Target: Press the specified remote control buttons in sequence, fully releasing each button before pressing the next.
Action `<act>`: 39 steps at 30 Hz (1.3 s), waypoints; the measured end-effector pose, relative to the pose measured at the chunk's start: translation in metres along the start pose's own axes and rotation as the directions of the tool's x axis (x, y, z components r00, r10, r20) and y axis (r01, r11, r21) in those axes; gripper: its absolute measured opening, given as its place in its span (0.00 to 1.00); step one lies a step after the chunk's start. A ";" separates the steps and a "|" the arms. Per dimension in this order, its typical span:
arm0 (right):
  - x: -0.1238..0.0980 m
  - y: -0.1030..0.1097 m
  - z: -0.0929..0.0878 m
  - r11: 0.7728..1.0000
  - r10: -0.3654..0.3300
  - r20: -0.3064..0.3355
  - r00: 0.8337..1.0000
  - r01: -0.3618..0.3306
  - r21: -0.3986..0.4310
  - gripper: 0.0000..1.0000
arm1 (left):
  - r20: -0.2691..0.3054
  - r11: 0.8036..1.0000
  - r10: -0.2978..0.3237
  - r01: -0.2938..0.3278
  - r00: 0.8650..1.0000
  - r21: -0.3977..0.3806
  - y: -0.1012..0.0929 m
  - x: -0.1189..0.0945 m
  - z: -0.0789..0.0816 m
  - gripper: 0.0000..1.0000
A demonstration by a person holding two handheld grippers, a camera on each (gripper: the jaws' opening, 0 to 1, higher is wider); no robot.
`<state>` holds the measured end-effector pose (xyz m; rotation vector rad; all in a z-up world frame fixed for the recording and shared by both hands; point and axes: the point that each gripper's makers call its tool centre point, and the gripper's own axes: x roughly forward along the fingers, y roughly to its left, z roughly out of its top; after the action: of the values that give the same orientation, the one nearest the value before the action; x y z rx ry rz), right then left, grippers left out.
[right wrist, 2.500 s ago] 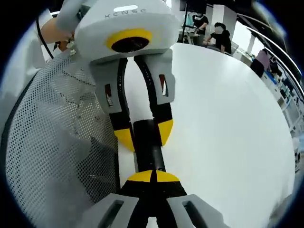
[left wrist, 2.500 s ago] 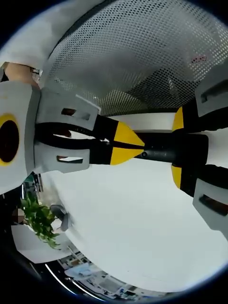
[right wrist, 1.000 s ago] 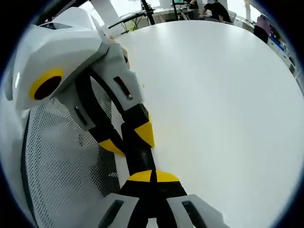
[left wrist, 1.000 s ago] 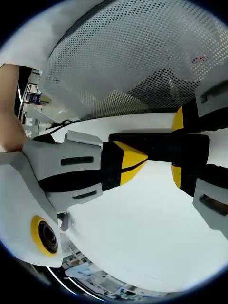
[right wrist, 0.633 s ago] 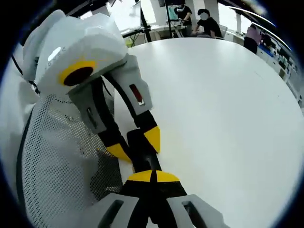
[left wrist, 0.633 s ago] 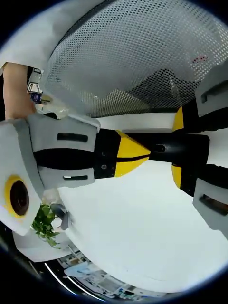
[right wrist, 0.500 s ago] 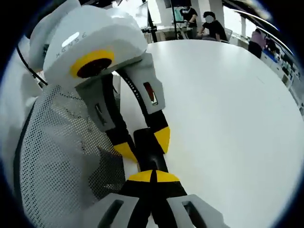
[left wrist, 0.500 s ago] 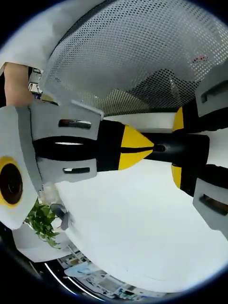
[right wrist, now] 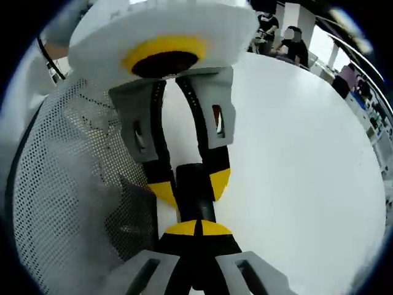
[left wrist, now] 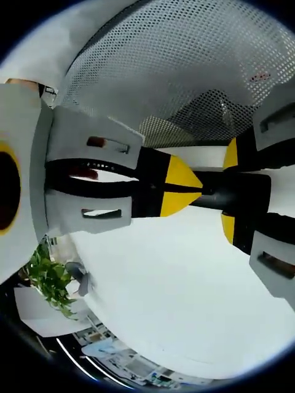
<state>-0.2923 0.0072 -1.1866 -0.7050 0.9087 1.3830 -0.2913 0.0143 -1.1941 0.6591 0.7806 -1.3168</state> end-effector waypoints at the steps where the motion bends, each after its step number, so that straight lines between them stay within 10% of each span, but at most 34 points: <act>1: 0.000 0.000 0.000 1.000 0.007 0.013 1.000 -0.007 -0.001 0.00 | 0.001 1.000 0.000 0.000 1.000 0.000 0.000 0.000 0.000 0.24; 15: 0.003 0.002 0.000 0.958 -0.060 -0.011 0.998 0.055 -0.281 0.00 | -0.002 1.000 0.000 0.000 1.000 0.004 -0.001 0.001 0.001 0.24; 39: 0.000 -0.001 0.012 0.992 -0.017 0.071 0.997 0.026 -0.124 0.00 | 0.028 1.000 -0.010 0.009 1.000 0.012 0.000 0.000 0.002 0.24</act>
<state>-0.2900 0.0169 -1.1804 -0.7539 0.7624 1.4455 -0.2913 0.0129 -1.1928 0.6459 0.7546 -1.3374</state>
